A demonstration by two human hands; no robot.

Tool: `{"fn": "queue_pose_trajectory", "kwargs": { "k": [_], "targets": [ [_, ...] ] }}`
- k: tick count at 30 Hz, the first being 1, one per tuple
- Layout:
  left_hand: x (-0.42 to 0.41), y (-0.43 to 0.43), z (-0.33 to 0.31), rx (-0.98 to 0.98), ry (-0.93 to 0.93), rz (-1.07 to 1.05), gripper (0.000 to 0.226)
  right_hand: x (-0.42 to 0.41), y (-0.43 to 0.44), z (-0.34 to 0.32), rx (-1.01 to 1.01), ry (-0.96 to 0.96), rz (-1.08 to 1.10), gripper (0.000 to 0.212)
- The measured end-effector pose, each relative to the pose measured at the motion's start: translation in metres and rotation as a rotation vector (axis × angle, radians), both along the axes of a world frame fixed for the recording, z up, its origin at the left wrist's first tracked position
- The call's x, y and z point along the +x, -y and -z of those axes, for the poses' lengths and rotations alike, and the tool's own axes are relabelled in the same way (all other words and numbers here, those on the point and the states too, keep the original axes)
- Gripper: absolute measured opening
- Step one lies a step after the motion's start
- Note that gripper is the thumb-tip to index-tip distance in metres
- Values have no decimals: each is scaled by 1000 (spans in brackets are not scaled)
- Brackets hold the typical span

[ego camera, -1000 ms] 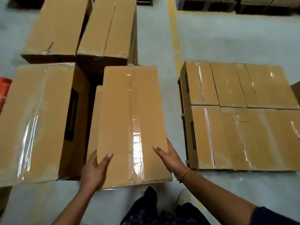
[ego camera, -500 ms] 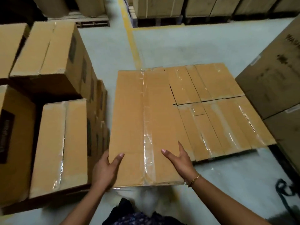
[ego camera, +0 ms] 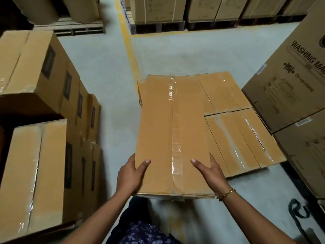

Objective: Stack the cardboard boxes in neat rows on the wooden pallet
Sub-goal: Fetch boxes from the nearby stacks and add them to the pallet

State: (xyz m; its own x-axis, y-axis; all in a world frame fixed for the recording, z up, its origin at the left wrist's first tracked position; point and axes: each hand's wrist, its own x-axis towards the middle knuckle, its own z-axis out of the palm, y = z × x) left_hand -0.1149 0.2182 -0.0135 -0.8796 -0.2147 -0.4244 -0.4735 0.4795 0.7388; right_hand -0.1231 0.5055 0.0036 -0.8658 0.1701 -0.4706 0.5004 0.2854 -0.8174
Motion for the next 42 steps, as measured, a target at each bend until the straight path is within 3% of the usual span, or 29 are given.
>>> {"fn": "queue_pose_trajectory", "kwargs": {
  "k": [6,18,24,27,33,36,39,42],
  "targets": [
    [-106,-12,35,35,34,30,50,-107,-14,20,72,55,-11,107],
    [-359,8,108,79,265,65,62,-376,2,95,83,168,-76,76],
    [-435,6,170,91,280,-19,60,-481,-2,164,121,240,-192,92],
    [-470,7,197,97,248,-87,58,-533,-4,197,112,231,-218,112],
    [-530,16,237,101,189,-174,52,-618,17,229,104,165,-250,106],
    [-546,18,257,74,150,-203,49,-635,20,252,54,152,-267,128],
    [-553,19,280,54,121,-208,46,-639,20,278,4,134,-256,103],
    [-557,20,306,24,83,-206,51,-643,16,313,0,92,-246,94]
  ]
}}
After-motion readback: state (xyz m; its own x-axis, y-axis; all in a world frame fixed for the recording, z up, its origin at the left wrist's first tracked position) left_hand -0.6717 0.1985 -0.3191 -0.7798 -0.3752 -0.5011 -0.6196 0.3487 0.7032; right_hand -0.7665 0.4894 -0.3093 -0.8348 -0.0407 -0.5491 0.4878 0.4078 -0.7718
